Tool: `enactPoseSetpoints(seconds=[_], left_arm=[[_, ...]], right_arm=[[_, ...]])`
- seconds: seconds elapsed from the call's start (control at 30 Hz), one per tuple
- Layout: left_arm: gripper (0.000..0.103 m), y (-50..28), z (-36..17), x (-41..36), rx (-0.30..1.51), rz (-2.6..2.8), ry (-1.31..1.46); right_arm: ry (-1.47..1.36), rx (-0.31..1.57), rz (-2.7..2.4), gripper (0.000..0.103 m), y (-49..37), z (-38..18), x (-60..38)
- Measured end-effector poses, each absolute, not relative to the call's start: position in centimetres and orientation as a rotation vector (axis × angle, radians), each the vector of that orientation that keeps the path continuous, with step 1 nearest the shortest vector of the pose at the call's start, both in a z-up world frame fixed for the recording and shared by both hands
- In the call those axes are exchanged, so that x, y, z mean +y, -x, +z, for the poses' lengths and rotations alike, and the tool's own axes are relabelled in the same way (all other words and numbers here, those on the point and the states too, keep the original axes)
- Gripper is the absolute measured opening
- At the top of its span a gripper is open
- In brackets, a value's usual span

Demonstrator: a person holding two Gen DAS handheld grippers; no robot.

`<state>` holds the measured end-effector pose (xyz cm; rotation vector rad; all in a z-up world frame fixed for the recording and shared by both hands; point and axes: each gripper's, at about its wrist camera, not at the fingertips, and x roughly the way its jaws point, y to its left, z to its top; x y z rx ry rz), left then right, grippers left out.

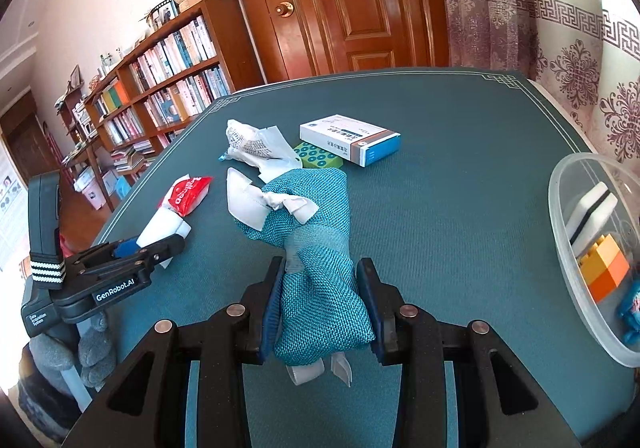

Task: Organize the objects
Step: 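Carry the teal cloth to the bowl with the right tool while the left carries the white block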

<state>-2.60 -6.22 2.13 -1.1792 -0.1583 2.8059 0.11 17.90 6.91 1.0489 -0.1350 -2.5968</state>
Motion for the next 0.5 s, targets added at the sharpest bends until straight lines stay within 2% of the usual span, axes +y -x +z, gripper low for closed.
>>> enactPoseSetpoints(seconds=[0.5], left_arm=[[0.050, 1.4, 3.3, -3.5, -0.114, 2.764, 1.131]], right_arm=[[-1.012, -0.240, -2.764, 0.037, -1.2, 8.9, 25.1]])
